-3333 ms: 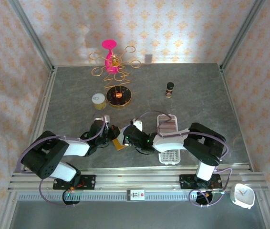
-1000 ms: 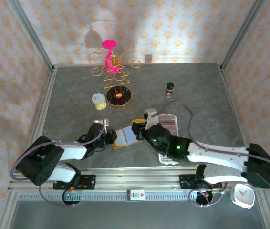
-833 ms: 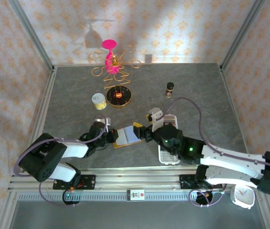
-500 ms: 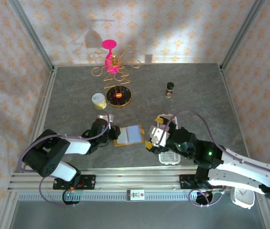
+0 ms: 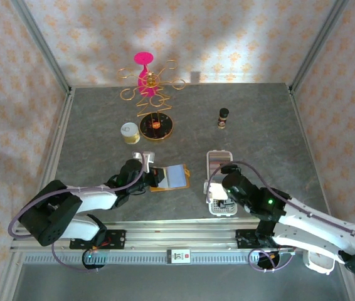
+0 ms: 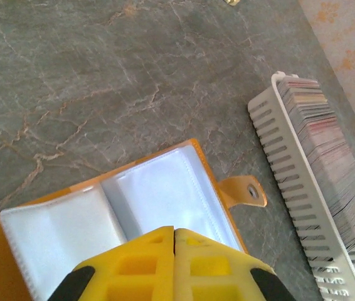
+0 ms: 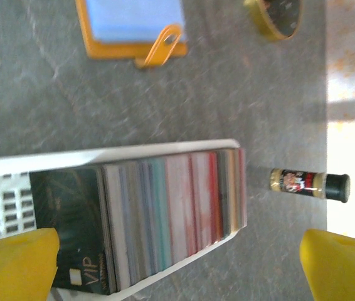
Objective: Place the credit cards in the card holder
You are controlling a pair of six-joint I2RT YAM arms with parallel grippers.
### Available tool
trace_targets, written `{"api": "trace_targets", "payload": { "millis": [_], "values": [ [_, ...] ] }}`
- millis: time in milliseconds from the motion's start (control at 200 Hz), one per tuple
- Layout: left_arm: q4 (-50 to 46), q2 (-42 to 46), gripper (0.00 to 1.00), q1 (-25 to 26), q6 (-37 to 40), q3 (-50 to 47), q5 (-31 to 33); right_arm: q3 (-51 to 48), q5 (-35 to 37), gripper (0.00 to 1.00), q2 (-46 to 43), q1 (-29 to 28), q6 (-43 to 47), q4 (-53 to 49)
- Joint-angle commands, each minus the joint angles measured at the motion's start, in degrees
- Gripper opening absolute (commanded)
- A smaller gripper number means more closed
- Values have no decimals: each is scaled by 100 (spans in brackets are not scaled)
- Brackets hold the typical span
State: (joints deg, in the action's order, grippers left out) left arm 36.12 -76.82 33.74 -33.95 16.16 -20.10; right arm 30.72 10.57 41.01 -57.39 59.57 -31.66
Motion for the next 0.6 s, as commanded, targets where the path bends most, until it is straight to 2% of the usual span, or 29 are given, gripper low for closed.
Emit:
{"api": "trace_targets", "payload": {
  "millis": [0, 365, 596],
  "values": [
    [-281, 193, 7, 43, 73, -174, 303, -154, 7, 97, 104, 200, 392, 186],
    [-702, 201, 5, 52, 106, -243, 804, -321, -462, 95, 853, 774, 1051, 861],
    [-855, 64, 4, 54, 130, -179, 1025, -348, -581, 95, 1125, 834, 1381, 983]
  ]
}}
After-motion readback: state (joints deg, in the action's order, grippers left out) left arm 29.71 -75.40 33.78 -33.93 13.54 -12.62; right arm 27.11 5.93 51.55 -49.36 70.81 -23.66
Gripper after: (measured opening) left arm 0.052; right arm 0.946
